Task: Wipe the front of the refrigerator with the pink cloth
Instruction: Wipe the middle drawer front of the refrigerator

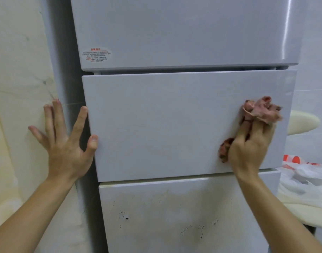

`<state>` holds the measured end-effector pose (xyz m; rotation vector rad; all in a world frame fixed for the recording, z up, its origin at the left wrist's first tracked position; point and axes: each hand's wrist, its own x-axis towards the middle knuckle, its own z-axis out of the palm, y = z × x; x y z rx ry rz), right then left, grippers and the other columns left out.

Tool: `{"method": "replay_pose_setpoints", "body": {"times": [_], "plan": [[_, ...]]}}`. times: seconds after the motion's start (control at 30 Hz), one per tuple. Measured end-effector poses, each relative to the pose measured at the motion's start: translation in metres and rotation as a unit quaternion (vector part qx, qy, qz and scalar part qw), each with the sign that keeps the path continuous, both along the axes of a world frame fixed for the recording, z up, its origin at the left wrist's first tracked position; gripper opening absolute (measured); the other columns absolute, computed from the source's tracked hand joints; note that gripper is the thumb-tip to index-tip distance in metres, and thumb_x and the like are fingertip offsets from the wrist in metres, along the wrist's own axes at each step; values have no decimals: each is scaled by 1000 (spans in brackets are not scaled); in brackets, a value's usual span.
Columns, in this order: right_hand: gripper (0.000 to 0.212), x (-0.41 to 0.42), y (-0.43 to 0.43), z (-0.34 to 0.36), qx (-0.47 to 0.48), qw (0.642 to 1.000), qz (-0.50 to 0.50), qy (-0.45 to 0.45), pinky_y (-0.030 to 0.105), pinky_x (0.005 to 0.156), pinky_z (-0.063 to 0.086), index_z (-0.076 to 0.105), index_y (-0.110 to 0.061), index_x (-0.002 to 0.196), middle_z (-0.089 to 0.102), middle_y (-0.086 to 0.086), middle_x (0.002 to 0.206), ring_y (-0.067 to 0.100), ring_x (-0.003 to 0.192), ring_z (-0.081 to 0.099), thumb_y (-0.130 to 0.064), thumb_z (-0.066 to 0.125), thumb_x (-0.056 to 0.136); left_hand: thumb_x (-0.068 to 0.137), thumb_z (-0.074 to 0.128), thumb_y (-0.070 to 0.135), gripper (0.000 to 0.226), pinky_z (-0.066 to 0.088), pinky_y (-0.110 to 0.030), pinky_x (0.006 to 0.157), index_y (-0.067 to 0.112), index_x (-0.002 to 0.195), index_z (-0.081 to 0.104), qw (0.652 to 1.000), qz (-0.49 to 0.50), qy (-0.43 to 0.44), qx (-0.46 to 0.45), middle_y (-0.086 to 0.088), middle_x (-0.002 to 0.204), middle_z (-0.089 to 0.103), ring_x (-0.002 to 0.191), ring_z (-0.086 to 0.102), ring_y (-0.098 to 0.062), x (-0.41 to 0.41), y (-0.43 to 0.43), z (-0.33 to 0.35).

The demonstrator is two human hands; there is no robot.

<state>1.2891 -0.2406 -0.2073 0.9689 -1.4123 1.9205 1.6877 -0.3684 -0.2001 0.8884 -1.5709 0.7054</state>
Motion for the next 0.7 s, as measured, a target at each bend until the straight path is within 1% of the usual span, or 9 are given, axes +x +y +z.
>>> {"method": "replay_pose_setpoints", "body": {"times": [0.03, 0.1, 0.17, 0.23, 0.3, 0.43, 0.5, 0.53, 0.7], "plan": [[34, 17, -5, 5, -25, 1000, 12, -13, 58, 117, 38, 60, -13, 139, 49, 12, 146, 36, 138, 47, -20, 43, 111, 101, 36, 55, 68, -8, -76, 114, 30, 164, 29, 1000, 1, -1, 1, -20, 174, 2, 161, -2, -40, 0, 0, 0], [30, 60, -17, 9, -57, 996, 31, 56, 57, 123, 33, 68, -9, 128, 52, 13, 147, 37, 146, 43, -5, 46, 107, 102, 35, 55, 68, -8, -76, 114, 31, 165, 25, 1000, 3, -4, 0, -21, 174, 2, 161, -1, -41, 0, -1, -1], [46, 107, -29, 5, -24, 986, 33, 164, 54, 128, 25, 71, -7, 131, 46, 21, 159, 39, 156, 29, 7, 48, 93, 102, 35, 55, 68, -8, -77, 114, 32, 165, 23, 1000, 0, -6, 5, -20, 174, 2, 161, -2, -41, 1, -1, -1], [70, 149, -38, -7, 26, 964, 49, 258, 53, 128, 24, 59, -13, 148, 35, 17, 166, 37, 159, 24, 9, 54, 81, 102, 36, 55, 69, -8, -77, 114, 33, 165, 23, 1000, -4, -6, 10, -20, 174, 1, 161, -3, -40, 1, 0, 0], [70, 184, -47, -27, 66, 929, 98, 350, 49, 130, 21, 51, -14, 154, 35, 12, 167, 30, 160, 22, 7, 54, 87, 101, 37, 55, 68, -9, -77, 115, 35, 165, 22, 1000, -15, -4, 14, -19, 174, 1, 161, -4, -38, 2, 1, 0], [47, 220, -56, -73, 121, 831, 158, 519, 43, 131, 22, 55, -15, 152, 35, 7, 168, 22, 161, 20, -7, 37, 109, 101, 38, 54, 67, -7, -77, 116, 39, 165, 20, 1000, -17, -8, 21, -16, 175, 0, 162, -5, -36, 5, 4, 0], [51, 219, -58, -80, 142, 808, 160, 549, 42, 130, 24, 56, -17, 151, 35, 5, 168, 20, 161, 21, -11, 25, 112, 101, 38, 54, 68, -8, -76, 117, 42, 165, 17, 999, -14, -11, 31, -13, 175, -2, 162, -6, -34, 6, 7, 1], [50, 217, -58, -80, 143, 805, 164, 552, 41, 130, 25, 58, -17, 150, 36, 5, 168, 20, 161, 22, -9, 27, 112, 100, 39, 54, 69, -8, -76, 118, 43, 164, 17, 999, -13, -12, 37, -12, 176, -3, 162, -7, -33, 6, 8, 2], [41, 207, -42, -77, 120, 820, 220, 514, 42, 127, 31, 66, -15, 138, 47, 6, 162, 20, 157, 32, -6, 52, 101, 100, 37, 52, 69, -9, -72, 120, 39, 165, 19, 997, -31, 5, 67, -8, 176, -4, 162, -9, -28, 0, 19, 2]]}}
